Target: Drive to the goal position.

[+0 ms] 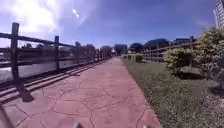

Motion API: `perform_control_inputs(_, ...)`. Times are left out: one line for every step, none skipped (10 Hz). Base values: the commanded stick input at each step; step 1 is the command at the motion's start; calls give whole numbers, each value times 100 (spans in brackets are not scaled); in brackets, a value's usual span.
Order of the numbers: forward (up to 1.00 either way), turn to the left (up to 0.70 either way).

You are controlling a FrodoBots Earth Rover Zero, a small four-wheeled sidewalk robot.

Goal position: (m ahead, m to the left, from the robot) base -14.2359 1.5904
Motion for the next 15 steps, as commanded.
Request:
perform_control_inputs(70, 0)
perform_control_inputs(70, 0)
perform_control_inputs(70, 0)
perform_control_inputs(70, 0)
perform_control_inputs(70, 0)
perform_control_inputs(70, 0)
perform_control_inputs(70, 0)
perform_control_inputs(70, -10)
perform_control_inputs(70, -35)
perform_control_inputs(70, -18)
perform_control_inputs(70, -2)
perform_control_inputs(70, 0)
perform_control_inputs(70, 0)
perform_control_inputs(70, 0)
perform_control_inputs(70, 0)
